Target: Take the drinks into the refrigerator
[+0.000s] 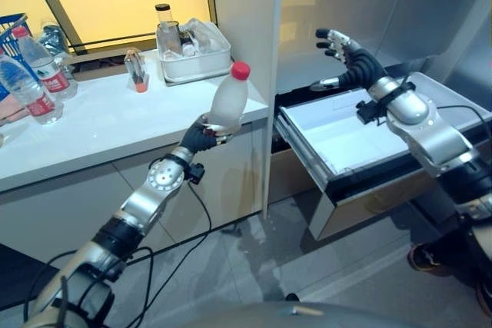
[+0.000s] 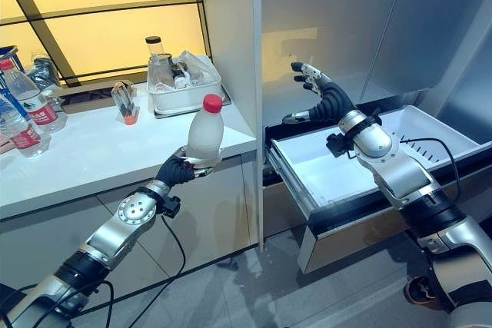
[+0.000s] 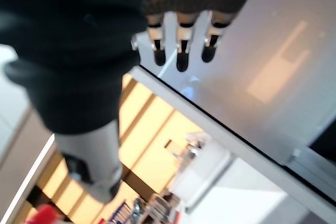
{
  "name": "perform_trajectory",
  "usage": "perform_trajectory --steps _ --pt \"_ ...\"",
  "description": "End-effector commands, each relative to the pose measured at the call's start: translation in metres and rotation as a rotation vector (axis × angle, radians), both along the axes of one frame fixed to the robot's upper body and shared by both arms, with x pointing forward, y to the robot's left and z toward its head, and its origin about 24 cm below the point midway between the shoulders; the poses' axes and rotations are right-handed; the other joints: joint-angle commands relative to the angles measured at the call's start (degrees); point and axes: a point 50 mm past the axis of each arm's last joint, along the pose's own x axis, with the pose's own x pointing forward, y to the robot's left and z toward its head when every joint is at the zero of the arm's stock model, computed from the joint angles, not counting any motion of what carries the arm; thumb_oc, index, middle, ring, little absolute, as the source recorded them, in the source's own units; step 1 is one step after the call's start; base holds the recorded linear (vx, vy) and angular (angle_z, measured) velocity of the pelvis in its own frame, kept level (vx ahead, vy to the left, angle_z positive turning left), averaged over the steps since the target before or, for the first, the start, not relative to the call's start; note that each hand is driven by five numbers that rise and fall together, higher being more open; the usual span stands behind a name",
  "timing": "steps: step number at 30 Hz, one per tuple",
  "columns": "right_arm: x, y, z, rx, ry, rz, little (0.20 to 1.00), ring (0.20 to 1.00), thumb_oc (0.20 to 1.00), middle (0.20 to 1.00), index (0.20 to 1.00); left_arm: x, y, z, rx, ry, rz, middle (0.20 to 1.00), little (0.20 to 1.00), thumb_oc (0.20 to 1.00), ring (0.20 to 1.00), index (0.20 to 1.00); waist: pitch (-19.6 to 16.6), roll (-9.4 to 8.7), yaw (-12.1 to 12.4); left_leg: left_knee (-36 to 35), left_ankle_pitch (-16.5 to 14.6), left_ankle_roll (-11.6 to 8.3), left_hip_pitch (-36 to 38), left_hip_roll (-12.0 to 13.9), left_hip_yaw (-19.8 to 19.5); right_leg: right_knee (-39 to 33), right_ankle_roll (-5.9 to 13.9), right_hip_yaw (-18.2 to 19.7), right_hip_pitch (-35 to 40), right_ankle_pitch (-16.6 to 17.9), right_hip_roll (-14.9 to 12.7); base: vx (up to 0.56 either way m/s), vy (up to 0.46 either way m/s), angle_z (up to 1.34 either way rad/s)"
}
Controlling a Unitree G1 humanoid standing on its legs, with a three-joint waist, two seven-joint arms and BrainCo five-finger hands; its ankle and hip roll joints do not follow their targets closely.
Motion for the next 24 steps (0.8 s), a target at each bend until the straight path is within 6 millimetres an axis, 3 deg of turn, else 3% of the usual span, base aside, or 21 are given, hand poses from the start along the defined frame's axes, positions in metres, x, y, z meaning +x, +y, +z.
perform_trajectory --steps 1,12,16,24 --pt "0.006 0.001 0.015 0.011 -0.011 0.029 1.000 1.000 1.000 1.000 1.000 0.011 -0.025 0.069 -0.117 -0.263 -0.144 0.200 0.200 0.200 0.200 0.200 -1.4 -0.59 1.1 1.1 0.0 0.36 -3.9 -0.8 -4.5 2.0 3.50 -1.7 6.5 -9.9 -1.4 0.00 0.000 0.00" --pt "0.016 0.020 -0.011 0.027 0.097 0.085 1.000 1.000 1.000 1.000 1.000 0.014 -0.062 0.068 -0.223 -0.247 -0.218 0.200 0.200 0.200 0.200 0.200 -1.4 -0.92 1.3 1.1 -0.2 0.41 -3.7 -0.9 -5.0 1.9 3.29 -2.2 7.1 -10.2 -1.5 0.00 -0.001 0.01" --pt "0.012 0.037 -0.024 0.178 0.131 0.157 1.000 1.000 1.000 1.000 1.000 0.008 -0.085 0.061 -0.328 -0.159 -0.328 0.200 0.200 0.200 0.200 0.200 -1.0 -0.66 1.4 0.9 -0.7 0.60 -3.1 -0.9 -5.1 1.6 3.36 -2.3 7.7 -10.7 -1.5 0.00 0.000 0.00" --pt "0.011 0.066 -0.033 0.306 0.170 0.230 1.000 1.000 1.000 1.000 1.000 0.003 -0.113 0.054 -0.405 -0.072 -0.418 0.200 0.200 0.200 0.200 0.200 -0.8 -0.51 1.5 1.0 -0.8 0.80 -3.1 -1.0 -5.1 1.5 3.32 -2.3 7.6 -10.6 -1.4 0.00 0.000 0.00"
